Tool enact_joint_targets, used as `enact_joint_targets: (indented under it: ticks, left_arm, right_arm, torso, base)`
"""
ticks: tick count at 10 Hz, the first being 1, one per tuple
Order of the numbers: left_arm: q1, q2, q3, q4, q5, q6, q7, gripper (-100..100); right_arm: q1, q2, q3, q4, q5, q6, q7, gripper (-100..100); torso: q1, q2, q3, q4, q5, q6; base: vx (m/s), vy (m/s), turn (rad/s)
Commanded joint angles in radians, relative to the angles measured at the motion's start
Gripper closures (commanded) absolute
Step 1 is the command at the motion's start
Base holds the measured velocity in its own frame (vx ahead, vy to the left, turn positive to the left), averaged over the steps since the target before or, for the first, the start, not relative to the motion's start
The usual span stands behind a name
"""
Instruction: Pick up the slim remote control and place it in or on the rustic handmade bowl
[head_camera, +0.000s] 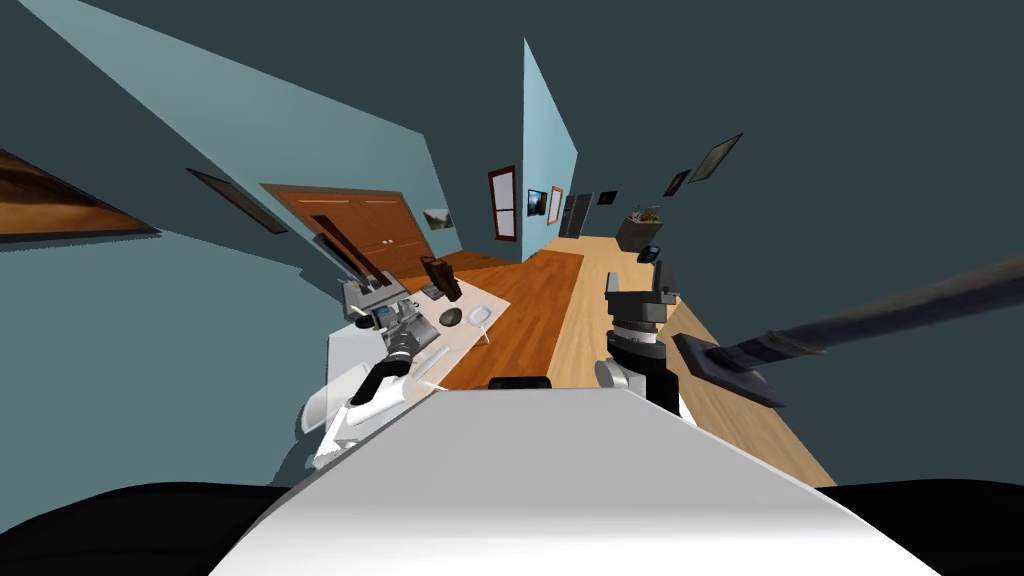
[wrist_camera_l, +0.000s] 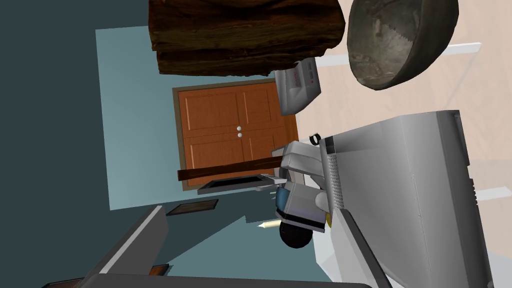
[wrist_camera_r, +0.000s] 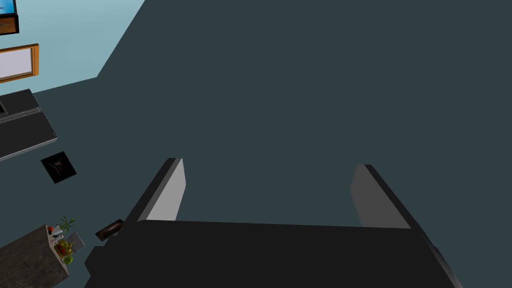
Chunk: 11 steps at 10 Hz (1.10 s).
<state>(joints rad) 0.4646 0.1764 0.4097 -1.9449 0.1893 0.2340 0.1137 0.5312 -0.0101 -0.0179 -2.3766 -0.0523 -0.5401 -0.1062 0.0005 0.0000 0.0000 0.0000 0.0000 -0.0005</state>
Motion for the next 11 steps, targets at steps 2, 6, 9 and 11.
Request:
enact_joint_targets:
  ticks: [2,6,9,11]
  left_arm:
    - [-0.005,0.001,0.023,0.028,0.017,0.065,0.02,-100]
    - [-0.017,0.005,0.065,0.09,0.047,0.161,0.058,-100]
    - [-0.025,0.007,0.084,0.122,0.062,0.234,0.076,-100]
    - [-0.032,0.01,0.102,0.154,0.077,0.298,0.094,-100]
  right_arm:
    - [0.0,0.0,0.0,0.0,0.0,0.0,0.0,0]
    - [0.0,0.0,0.0,0.0,0.0,0.0,0.0,0]
    - [0.0,0.0,0.0,0.0,0.0,0.0,0.0,0]
    - [0.0,0.0,0.0,0.0,0.0,0.0,0.0,0]
  torso:
    - [0.0,0.0,0.0,0.0,0.0,0.001]
    - [0.0,0.0,0.0,0.0,0.0,0.0]
    - [0.002,-0.001,-0.001,0.0,0.0,0.0]
    - [0.002,-0.001,-0.001,0.0,0.0,0.0]
  base:
    - [0.003,0.006,-0.109]
    - [0.006,0.013,-0.093]
    - [0.01,0.024,-0.095]
    - [0.01,0.028,-0.112]
